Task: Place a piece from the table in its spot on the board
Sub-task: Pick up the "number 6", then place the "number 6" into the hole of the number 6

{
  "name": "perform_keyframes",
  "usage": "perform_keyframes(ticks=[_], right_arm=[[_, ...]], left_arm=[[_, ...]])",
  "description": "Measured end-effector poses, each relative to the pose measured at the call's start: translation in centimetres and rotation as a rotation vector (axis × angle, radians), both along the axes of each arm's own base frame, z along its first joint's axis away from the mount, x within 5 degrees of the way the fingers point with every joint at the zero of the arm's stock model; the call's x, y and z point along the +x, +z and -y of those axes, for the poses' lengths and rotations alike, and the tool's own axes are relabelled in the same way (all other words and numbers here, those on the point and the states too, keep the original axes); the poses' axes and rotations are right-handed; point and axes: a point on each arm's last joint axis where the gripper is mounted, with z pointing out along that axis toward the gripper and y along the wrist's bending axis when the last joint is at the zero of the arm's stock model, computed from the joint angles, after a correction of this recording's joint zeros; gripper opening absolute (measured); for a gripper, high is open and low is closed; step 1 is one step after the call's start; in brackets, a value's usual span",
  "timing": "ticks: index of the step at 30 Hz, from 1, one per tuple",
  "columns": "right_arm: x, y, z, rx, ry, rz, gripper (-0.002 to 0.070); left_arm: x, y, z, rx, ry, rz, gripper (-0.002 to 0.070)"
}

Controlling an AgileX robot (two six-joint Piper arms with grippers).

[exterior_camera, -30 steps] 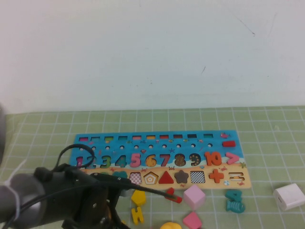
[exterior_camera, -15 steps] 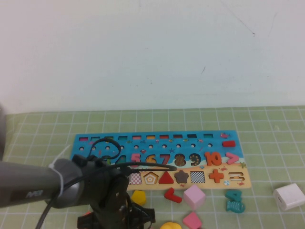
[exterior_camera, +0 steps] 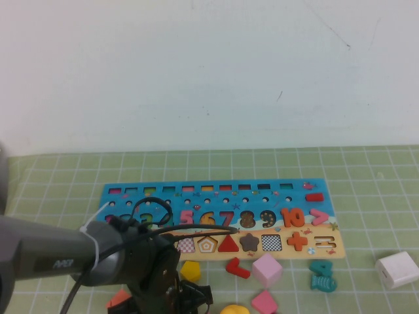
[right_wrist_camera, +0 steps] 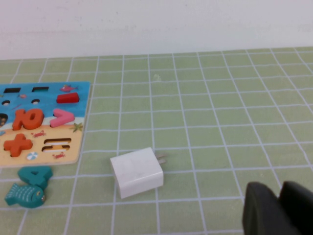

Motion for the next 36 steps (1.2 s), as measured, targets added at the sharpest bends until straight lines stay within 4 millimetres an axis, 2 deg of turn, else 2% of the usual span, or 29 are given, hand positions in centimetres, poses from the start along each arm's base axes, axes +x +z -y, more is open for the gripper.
perform_keyframes(ticks=[3, 7, 17, 23, 30, 33, 36], right_arm=[[0.0, 0.0, 0.0, 0.000, 0.000, 0.000, 0.0073], [0.0, 0.0, 0.0, -0.002, 0.000, 0.000, 0.0073], [0.0, 0.0, 0.0, -0.002, 0.000, 0.000, 0.0073], [0.0, 0.0, 0.0, -0.002, 0.000, 0.000, 0.0073], [0.0, 0.0, 0.0, -0.002, 0.000, 0.000, 0.0073], [0.0, 0.0, 0.0, -0.002, 0.000, 0.000, 0.0073], [0.0, 0.0, 0.0, -0.002, 0.000, 0.000, 0.0073]], left_arm=[[0.0, -0.1, 0.0, 0.008, -0.003, -0.007, 0.0405], [-0.1, -0.1, -0.2, 0.027, -0.019, -0.017, 0.0256], [0.0, 0.3, -0.1, 0.040, -0.145, -0.015, 0.0255], [1.2, 4.3, 0.7, 0.017, -0.290, 0.069, 0.0255], [4.3, 9.9, 2.8, -0.008, -0.455, 0.208, 0.0255], [5.7, 11.6, 3.8, -0.022, -0.481, 0.265, 0.0255], [7.3, 12.4, 4.4, -0.028, -0.476, 0.291, 0.0255]])
